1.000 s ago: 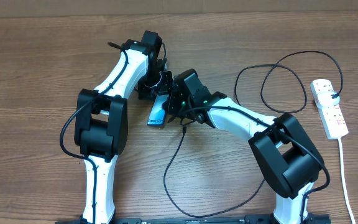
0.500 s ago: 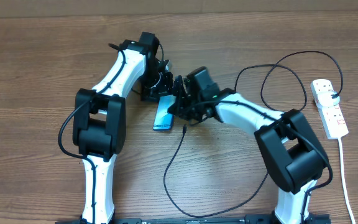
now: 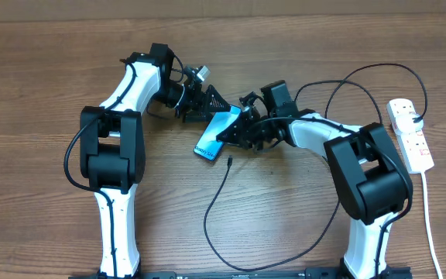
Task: Plug charger to phone and switch on socket
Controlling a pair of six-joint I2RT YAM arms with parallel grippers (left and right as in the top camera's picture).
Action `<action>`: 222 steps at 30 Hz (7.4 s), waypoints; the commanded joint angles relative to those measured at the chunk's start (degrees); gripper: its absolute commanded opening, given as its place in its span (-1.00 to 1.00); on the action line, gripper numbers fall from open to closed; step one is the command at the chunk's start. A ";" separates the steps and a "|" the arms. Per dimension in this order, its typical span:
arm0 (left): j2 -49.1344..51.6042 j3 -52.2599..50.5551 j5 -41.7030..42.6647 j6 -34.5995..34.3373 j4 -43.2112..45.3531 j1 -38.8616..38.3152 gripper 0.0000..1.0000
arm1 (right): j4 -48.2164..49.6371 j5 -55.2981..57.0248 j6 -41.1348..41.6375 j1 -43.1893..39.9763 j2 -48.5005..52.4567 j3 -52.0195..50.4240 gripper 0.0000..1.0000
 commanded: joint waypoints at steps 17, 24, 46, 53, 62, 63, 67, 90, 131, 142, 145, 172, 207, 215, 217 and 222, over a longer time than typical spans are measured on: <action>-0.94 -0.28 14.60 4.24 -1.42 -3.78 0.74 | 12.41 -25.33 -4.74 -5.75 0.37 1.51 -0.93; -0.94 -0.28 19.12 4.24 -1.68 -3.80 0.44 | 12.55 -25.14 -4.76 -7.65 0.37 1.51 -0.93; -0.94 -0.28 19.10 4.17 -2.19 -3.78 -0.68 | -1.11 -25.53 -15.30 -9.64 0.37 1.51 -0.93; -0.94 -0.28 19.10 4.15 -2.03 -3.78 -0.92 | -4.42 -25.49 -18.49 -9.64 0.37 1.51 -0.81; -0.94 -0.28 19.04 0.59 -0.94 -2.47 -0.91 | -3.85 -25.55 -15.82 -10.08 0.02 2.58 0.32; -0.94 -0.28 19.06 -0.55 -0.70 -2.14 -0.92 | -3.85 -25.55 -15.30 -10.08 -0.39 2.60 0.31; -0.94 -0.28 19.02 -8.66 0.74 -0.46 -0.91 | -6.23 -25.31 -15.02 -8.59 -2.19 2.60 0.22; -0.94 -0.28 19.02 -14.21 2.75 -0.68 -0.91 | 9.44 -18.67 4.74 -2.54 -2.32 2.60 -0.28; -0.94 -0.28 22.29 5.40 -12.44 -0.72 -0.53 | 6.75 -22.99 -0.48 -5.14 -2.32 2.60 -0.93; -0.94 -0.28 21.62 8.59 -15.02 -0.52 -0.78 | 6.49 -25.77 -1.60 -5.14 -2.32 2.60 -0.93; -0.94 -0.28 21.62 8.55 -13.90 -0.33 -0.62 | 6.27 -27.26 -1.79 -5.14 -2.32 2.60 -0.93; -0.94 -0.28 21.44 8.55 -12.26 -0.04 -0.58 | 4.76 -33.46 -1.77 -3.26 -2.32 2.58 -0.93; -3.72 -0.28 12.61 9.79 -21.77 9.29 -0.91 | 2.34 -18.25 7.10 -10.62 -17.64 2.60 0.45; -14.78 -0.28 10.34 14.82 -28.52 15.50 -0.92 | -42.60 29.81 -9.79 -7.65 -25.88 9.31 0.48; -17.16 -0.28 5.99 11.08 -26.69 16.50 -0.92 | -49.92 37.05 -10.73 -5.49 -25.88 13.09 0.50; -21.40 -0.31 -10.05 -2.84 -21.07 17.20 -0.92 | -58.82 47.71 -10.56 2.45 -25.88 19.30 0.63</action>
